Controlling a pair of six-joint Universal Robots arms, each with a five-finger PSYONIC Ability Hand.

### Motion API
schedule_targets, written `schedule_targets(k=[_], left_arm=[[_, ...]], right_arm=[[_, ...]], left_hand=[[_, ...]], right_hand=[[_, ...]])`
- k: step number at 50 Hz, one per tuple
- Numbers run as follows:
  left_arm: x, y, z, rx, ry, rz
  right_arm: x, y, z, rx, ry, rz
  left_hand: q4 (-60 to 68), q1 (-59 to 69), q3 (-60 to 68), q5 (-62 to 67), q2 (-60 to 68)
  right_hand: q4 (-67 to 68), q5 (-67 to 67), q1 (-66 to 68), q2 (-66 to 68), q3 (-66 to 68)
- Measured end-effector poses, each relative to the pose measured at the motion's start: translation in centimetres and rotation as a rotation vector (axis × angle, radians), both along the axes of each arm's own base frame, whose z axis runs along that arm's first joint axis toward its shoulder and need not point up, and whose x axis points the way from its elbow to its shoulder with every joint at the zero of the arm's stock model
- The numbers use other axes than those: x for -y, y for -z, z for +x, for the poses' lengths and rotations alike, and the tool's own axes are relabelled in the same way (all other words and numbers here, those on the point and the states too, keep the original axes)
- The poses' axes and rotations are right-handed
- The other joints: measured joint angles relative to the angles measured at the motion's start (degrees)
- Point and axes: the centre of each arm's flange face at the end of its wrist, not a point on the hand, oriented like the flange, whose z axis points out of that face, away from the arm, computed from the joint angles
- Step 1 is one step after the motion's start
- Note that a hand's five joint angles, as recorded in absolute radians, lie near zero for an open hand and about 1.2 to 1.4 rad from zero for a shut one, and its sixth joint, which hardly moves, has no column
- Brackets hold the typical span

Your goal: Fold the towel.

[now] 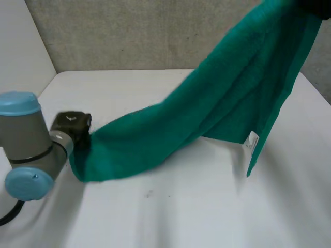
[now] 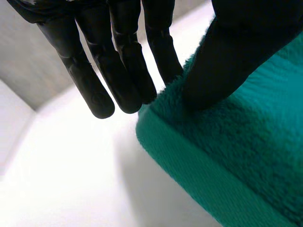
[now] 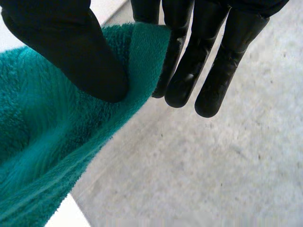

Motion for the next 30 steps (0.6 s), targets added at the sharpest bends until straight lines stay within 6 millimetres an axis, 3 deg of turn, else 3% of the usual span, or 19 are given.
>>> schedule_targets(k=[6,7,11,12,13,14,16,18,21,26,30], left_arm=[[-0.3,-4.8,1.6,-0.038,-0.042,-0.142],[-0.3,-4.8,1.6,-0.038,-0.042,-0.142],[-1.5,-6.6,2.1,-0.055,-0.016,-0.174],[-1.9,-6.6,2.0,-0.056,-0.001,-0.165],[-1.9,-6.6,2.0,-0.056,-0.001,-0.165],[-2.5,-6.2,1.9,-0.057,0.027,-0.141],[-2.8,-5.9,1.9,-0.056,0.039,-0.126],[-3.3,-4.9,1.7,-0.051,0.066,-0.076],[-3.4,-3.7,1.5,-0.043,0.079,-0.035],[-1.4,-1.2,0.9,0.007,0.095,0.018],[1.4,-1.3,0.1,0.045,0.100,-0.033]], right_arm=[[3.6,3.5,-1.4,-0.022,0.065,0.137],[3.6,3.5,-1.4,-0.022,0.065,0.137],[6.1,7.7,-2.9,-0.078,0.120,0.299],[6.4,9.0,-3.1,-0.107,0.130,0.345],[6.4,9.0,-3.1,-0.107,0.130,0.345],[6.8,10.9,-3.4,-0.163,0.142,0.409],[6.9,11.8,-3.4,-0.194,0.145,0.438],[7.1,14.4,-3.7,-0.289,0.161,0.523],[7.4,16.2,-4.0,-0.367,0.179,0.584],[8.3,19.6,-3.4,-0.538,0.220,0.654],[9.9,20.1,-1.8,-0.606,0.249,0.592]], left_hand=[[0.0,0.0,0.2,0.0,0.1],[0.0,0.0,0.2,0.0,0.1],[0.0,0.0,0.2,0.0,0.2],[0.0,0.0,0.2,0.0,0.2],[0.0,0.0,0.2,0.0,0.2],[0.0,0.0,0.2,0.0,0.2],[0.0,0.0,0.2,0.0,0.2],[0.0,0.0,0.2,0.0,0.2],[0.0,0.0,0.2,0.0,0.2],[0.0,0.0,0.3,0.0,0.2],[0.0,0.0,0.3,0.0,0.2]], right_hand=[[0.0,0.0,0.0,0.0,0.0],[0.0,0.0,0.0,0.0,0.0],[0.0,0.0,0.0,0.0,0.0],[0.0,0.1,0.0,0.0,0.0],[0.0,0.1,0.0,0.0,0.0],[0.0,0.1,0.0,0.0,0.0],[0.0,0.1,0.0,0.0,0.0],[0.0,0.1,0.0,0.0,0.0],[0.0,0.2,0.0,0.0,0.0],[0.0,0.2,0.0,0.0,0.0],[0.0,0.2,0.0,0.2,0.0]])
